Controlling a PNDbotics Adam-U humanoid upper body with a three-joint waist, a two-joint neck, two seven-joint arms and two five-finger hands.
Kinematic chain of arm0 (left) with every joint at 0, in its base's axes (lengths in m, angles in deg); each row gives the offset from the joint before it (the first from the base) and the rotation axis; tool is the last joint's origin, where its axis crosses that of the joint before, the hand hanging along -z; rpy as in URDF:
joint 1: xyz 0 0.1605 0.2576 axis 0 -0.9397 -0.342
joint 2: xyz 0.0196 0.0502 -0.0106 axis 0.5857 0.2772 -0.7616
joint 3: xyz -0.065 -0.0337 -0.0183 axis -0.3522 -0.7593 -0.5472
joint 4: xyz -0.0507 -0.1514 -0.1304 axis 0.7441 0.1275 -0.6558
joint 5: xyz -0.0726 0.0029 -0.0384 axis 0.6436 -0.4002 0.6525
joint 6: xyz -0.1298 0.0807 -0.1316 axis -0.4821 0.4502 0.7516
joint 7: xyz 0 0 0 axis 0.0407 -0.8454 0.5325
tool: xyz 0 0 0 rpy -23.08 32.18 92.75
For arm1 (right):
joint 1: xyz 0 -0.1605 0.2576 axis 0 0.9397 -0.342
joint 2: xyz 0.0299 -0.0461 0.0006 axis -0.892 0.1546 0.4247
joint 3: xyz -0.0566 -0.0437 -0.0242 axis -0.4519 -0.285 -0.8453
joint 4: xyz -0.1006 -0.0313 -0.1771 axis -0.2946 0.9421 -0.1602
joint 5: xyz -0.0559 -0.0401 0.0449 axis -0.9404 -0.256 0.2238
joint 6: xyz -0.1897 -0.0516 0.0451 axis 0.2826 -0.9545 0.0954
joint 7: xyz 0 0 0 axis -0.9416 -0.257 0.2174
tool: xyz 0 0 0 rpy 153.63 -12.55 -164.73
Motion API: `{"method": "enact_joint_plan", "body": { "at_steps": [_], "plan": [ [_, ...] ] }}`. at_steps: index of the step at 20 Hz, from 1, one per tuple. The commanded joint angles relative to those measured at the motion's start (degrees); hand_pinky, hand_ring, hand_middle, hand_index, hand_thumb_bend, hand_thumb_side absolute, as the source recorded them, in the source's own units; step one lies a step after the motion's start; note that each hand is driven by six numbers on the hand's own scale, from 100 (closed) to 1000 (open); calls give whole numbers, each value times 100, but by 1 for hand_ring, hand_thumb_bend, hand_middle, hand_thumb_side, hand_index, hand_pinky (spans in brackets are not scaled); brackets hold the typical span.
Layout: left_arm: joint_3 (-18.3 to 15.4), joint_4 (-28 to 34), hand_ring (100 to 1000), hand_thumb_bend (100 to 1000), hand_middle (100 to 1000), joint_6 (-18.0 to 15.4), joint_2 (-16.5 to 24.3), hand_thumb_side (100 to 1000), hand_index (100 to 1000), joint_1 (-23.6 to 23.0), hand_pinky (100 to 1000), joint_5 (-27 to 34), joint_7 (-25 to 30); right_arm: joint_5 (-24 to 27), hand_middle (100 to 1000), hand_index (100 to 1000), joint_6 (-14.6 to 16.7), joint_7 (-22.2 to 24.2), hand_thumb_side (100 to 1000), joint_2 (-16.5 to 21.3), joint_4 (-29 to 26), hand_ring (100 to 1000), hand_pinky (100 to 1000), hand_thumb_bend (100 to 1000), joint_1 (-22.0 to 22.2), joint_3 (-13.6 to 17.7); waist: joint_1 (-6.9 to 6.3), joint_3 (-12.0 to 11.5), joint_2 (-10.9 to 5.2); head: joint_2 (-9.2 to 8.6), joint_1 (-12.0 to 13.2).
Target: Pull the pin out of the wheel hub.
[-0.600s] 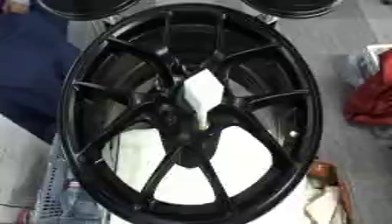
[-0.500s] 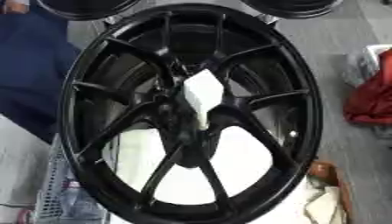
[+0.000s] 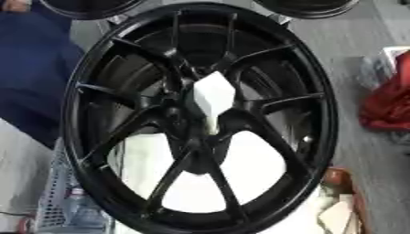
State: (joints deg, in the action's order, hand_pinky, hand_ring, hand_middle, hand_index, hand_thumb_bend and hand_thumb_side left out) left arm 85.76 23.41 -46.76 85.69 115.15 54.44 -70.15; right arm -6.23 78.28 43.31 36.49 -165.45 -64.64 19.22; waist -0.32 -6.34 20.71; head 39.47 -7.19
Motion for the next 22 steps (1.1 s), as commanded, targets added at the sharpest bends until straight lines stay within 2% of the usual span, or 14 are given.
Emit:
{"method": "enact_joint_plan", "body": {
  "at_steps": [1, 6, 7, 9, 15, 19, 22],
  "plan": [
    [-5, 141, 745, 178, 766, -56, 165, 619, 852, 113, 791, -143, 314, 44, 708, 771, -1, -15, 492, 233, -95, 770, 848, 100, -67, 88, -14, 16, -153, -20, -14],
    [199, 337, 754, 165, 768, -253, 195, 622, 854, 209, 796, -783, 1317, 33, 708, 770, -2, 5, 496, 211, -89, 769, 848, 100, -96, 45, -55, 40, -152, -28, -13],
    [256, 379, 755, 202, 766, -309, 205, 598, 853, 236, 796, -935, 1537, 28, 708, 770, -4, 10, 493, 210, -89, 769, 848, 100, -101, 37, -65, 43, -152, -30, -10],
    [360, 452, 756, 173, 768, -416, 208, 607, 852, 289, 796, -1182, 1926, 20, 708, 770, -6, 16, 498, 207, -89, 769, 848, 100, -109, 25, -81, 51, -151, -44, -6],
    [730, 754, 762, 207, 767, -622, 242, 584, 852, 385, 798, -1557, 2856, 2, 708, 770, -12, 38, 507, 194, -83, 769, 848, 100, -142, -18, -120, 80, -141, -78, -1],
    [1007, 897, 771, 242, 774, -645, 258, 602, 857, 517, 803, -1807, 3484, -16, 708, 770, -16, 64, 519, 180, -75, 769, 848, 100, -168, -63, -140, 83, -142, -86, -6],
    [1229, 906, 778, 256, 780, -655, 214, 609, 865, 613, 808, -1936, 3623, -31, 708, 770, -17, 83, 516, 166, -69, 769, 848, 100, -186, -88, -150, 83, -146, -103, -2]
  ]
}}
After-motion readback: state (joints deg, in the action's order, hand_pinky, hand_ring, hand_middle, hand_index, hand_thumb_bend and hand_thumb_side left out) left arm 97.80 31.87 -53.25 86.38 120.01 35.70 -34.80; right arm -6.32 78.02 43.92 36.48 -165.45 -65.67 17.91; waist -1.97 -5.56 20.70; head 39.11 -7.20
